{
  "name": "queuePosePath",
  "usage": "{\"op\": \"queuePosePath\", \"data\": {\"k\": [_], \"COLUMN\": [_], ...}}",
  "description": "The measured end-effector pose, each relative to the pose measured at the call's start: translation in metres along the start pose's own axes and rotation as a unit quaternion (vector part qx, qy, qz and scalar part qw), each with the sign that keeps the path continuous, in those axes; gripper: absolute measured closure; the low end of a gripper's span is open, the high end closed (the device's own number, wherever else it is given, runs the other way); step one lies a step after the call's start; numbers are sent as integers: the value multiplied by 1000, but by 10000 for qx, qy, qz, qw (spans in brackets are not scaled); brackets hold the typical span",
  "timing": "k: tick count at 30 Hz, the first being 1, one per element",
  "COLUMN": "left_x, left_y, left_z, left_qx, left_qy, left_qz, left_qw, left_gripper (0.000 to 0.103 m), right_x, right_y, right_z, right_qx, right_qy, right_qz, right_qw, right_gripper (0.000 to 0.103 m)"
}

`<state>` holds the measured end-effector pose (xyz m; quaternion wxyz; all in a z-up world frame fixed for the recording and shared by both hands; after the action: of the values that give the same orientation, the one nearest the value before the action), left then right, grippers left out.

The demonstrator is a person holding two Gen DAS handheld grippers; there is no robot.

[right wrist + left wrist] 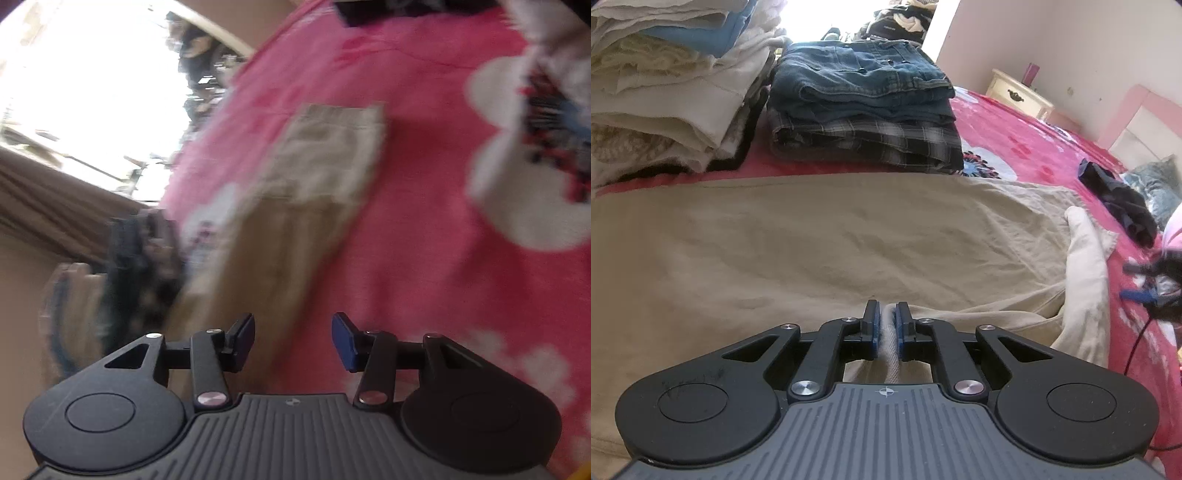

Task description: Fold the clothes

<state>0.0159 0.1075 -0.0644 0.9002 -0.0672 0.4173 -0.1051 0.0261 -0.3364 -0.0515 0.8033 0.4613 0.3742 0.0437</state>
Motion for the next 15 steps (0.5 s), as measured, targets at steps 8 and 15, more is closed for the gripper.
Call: {"op": "queuePosePath", "data": {"k": [8,15], "left_x": [9,15], "left_y": [1,4], "left_z": [-3,-4], "left_qx": [-1,-23], "left_qy": [79,159], "left_qz": [74,47], "left_qw": [9999,9999], "left_gripper": [94,93], "right_x": [53,64], "right_y": [1,-6], "right_z": [28,30], "right_qx": [-86,-3], "right_qy": [77,232], "right_qz": [-112,88], "right_qw": [9999,9997], "right_gripper": [65,69]}}
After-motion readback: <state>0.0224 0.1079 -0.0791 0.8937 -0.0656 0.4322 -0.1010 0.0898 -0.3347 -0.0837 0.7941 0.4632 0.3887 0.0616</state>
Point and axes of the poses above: each gripper's, at about its wrist camera, not at the fingertips, and x roughly the way its jaws point, y to its left, z to its top, the point moved 4 cm from there along x, roughly the way its jaws point, and after that the axes turned 4 degrees about z, right-handed, at the moved point
